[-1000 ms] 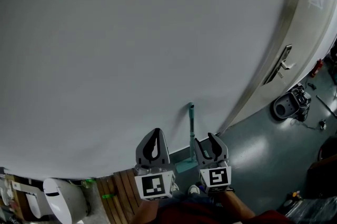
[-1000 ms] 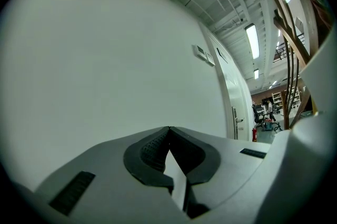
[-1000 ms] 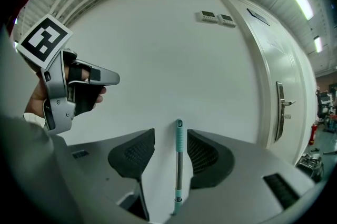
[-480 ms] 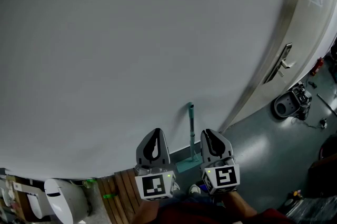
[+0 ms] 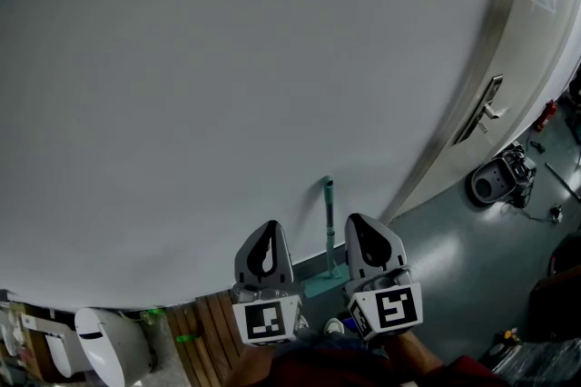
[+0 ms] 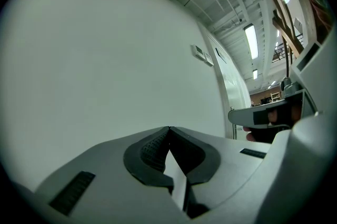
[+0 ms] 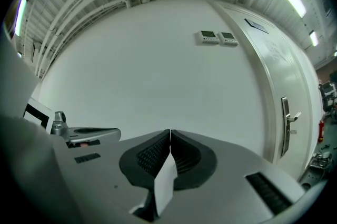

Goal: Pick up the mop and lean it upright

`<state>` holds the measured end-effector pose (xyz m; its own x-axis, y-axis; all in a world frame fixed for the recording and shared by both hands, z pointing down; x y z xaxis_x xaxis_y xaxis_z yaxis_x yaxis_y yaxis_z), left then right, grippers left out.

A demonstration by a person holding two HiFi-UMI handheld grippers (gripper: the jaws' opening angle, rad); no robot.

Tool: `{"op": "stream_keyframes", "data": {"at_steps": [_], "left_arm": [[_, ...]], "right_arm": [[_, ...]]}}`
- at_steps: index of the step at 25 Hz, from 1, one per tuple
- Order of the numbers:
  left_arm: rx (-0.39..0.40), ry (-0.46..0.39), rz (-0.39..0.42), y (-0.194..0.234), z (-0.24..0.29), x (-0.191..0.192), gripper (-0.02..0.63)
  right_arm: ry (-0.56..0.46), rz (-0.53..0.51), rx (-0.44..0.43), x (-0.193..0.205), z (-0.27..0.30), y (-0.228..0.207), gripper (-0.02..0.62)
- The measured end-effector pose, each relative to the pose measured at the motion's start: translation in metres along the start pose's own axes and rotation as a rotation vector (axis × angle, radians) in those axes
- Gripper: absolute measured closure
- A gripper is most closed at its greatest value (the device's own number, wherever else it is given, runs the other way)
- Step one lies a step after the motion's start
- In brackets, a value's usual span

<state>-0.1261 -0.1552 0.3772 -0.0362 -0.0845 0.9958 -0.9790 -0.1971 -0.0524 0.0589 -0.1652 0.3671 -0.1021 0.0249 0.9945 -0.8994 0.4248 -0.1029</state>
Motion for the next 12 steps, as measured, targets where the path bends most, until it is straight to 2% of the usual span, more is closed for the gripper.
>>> {"op": "stream_keyframes", "data": {"at_steps": [12], "left_arm": [[0.007, -0.011, 0.005, 0.002, -0.001, -0.003, 0.592]], "right_arm": [[0.010, -0.018, 0.034, 0.012, 0.005, -0.002, 0.578]]}}
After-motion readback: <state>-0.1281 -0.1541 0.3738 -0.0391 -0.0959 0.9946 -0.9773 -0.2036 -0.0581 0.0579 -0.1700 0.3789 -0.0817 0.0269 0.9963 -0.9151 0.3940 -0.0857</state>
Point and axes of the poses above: the fingertips, and each gripper's own axes: z forward along the fingers, y to its left, x out of its underside, the point moved 10 cm from there along -z, backward along the fingers, and after that the axes turned 3 degrees about z, right-handed, at the moved point
